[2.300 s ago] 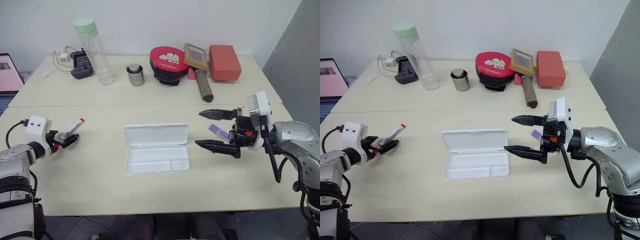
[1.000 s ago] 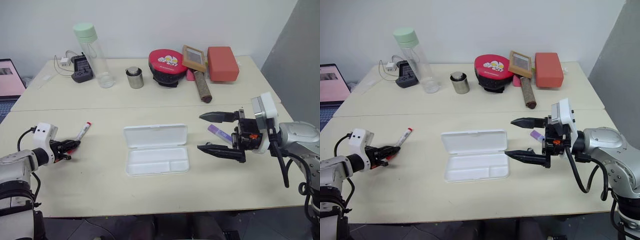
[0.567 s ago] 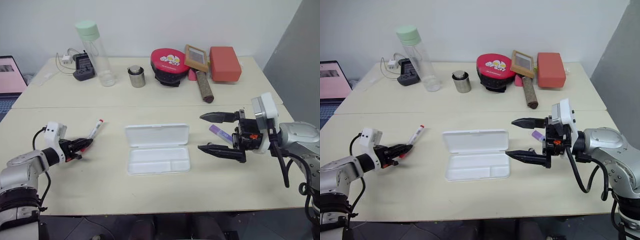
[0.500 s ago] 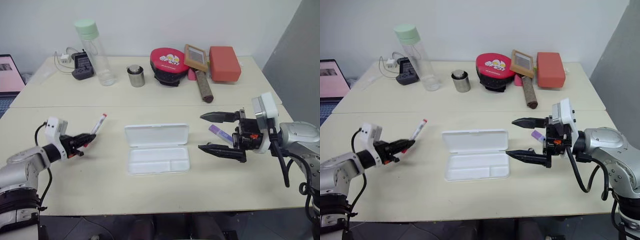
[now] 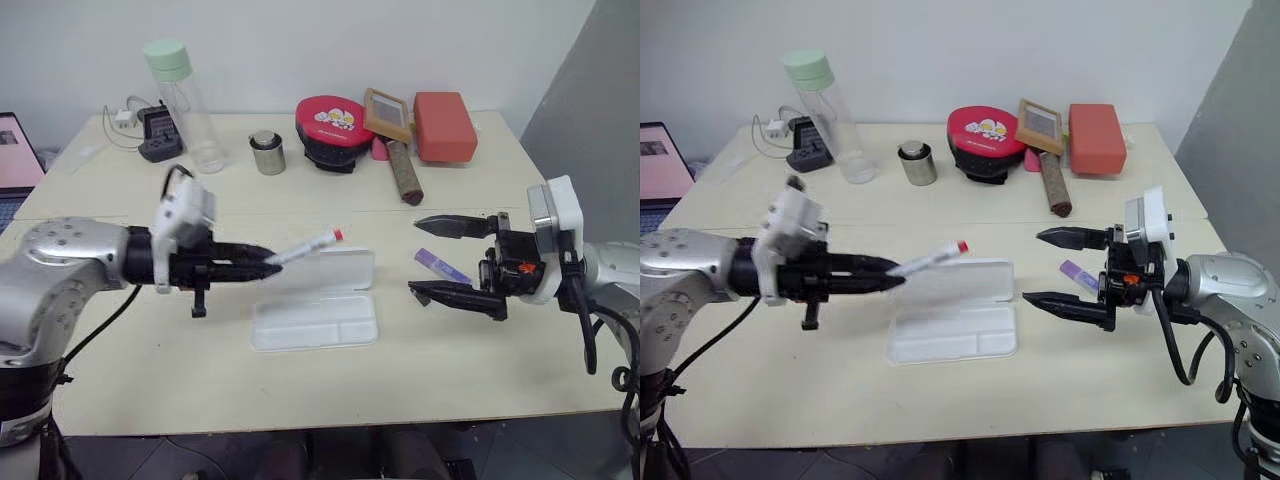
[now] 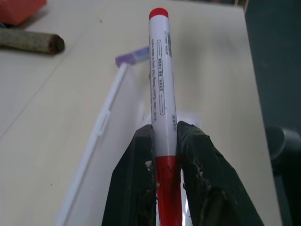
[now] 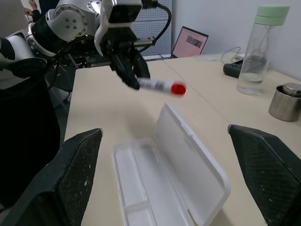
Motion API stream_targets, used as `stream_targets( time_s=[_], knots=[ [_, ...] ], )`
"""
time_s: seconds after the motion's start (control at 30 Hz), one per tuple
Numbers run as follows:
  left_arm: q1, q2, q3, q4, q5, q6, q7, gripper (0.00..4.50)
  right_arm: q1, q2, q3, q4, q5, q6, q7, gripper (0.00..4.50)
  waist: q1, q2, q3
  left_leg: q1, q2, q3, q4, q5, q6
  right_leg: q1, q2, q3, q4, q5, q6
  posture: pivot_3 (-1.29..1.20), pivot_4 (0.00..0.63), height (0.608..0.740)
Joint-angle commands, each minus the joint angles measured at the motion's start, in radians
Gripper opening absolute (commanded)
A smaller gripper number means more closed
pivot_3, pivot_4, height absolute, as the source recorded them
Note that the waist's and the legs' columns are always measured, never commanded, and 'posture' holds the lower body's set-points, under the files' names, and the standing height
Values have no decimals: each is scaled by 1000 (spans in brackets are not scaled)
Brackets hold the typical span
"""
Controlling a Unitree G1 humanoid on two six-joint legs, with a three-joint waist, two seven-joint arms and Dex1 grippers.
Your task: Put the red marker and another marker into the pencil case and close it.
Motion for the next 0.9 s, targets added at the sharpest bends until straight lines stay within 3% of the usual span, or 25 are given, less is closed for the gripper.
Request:
stream_targets(
  time_s=[0.03, 0.13, 0.53, 0.9],
  knots=[
    [3, 13, -114, 54, 146, -147, -52, 429, 18, 5, -39, -58, 20, -16, -36, 4500, -1, 0, 0, 0, 0, 0, 0, 0, 0, 0, 0, 0, 0, 0, 0, 0, 150, 740],
    [-22, -11, -219, 131, 283, -277, -59, 429, 44, 5, -53, -88, 33, -9, -65, 4500, 3, 0, 0, -1, 0, 0, 0, 0, 0, 0, 1, -1, 0, 0, 0, 0, 150, 740],
    [-161, -160, -334, 320, 431, -449, -111, 429, 120, -31, -59, -130, 24, -2, -96, 4500, 3, -3, 1, -2, 0, 0, 1, 0, 0, 0, 0, -2, -1, 0, 0, 0, 150, 740],
    [-168, -241, -338, 293, 437, -337, -88, 429, 135, -36, -63, -146, 28, -2, -117, 4500, 1, -3, 1, -2, 0, 0, 1, 0, 0, 0, 1, -3, 0, 0, 0, 0, 150, 740]
  ],
)
